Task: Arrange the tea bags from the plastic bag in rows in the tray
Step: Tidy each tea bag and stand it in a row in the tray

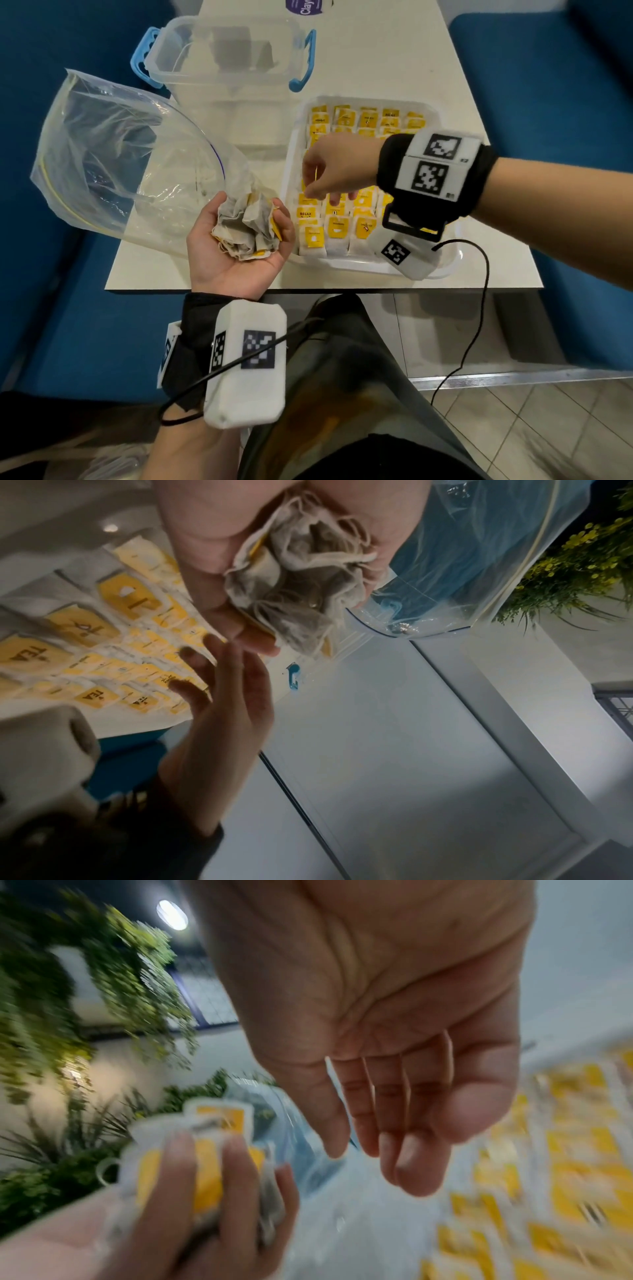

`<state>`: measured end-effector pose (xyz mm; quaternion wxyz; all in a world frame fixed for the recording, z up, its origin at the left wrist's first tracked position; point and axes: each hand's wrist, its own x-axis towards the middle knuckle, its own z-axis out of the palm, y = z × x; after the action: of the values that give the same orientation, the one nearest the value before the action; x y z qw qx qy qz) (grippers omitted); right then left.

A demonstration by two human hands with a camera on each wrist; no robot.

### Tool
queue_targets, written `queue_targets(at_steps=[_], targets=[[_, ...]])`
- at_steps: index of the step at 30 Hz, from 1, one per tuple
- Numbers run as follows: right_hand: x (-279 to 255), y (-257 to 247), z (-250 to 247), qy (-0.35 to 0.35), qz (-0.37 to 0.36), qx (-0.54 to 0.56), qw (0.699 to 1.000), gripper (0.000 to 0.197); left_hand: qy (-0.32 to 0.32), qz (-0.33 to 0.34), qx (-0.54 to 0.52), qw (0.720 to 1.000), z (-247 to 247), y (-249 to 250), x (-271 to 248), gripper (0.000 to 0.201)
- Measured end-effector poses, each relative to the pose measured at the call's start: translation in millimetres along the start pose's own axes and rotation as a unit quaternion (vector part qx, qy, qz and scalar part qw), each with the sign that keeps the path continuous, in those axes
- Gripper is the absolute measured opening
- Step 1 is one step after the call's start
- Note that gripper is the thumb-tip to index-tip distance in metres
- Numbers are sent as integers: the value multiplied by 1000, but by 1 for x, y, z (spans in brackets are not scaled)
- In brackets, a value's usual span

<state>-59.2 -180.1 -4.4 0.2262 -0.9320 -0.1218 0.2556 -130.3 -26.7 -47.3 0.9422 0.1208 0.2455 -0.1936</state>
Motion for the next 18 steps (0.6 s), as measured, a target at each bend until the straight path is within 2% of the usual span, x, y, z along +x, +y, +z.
queue_targets(at_steps=[9,13,18], targets=[[-52,-6,-19,201,-124,26,971,16,-9,-46,48,998,15,-24,1,39],[-64,-4,-13,222,-150,40,963,18,-18,-59,58,996,22,-35,3,32],[-69,1,-5,181,-149,26,972,23,-2,-44,75,996,24,-46,4,30]])
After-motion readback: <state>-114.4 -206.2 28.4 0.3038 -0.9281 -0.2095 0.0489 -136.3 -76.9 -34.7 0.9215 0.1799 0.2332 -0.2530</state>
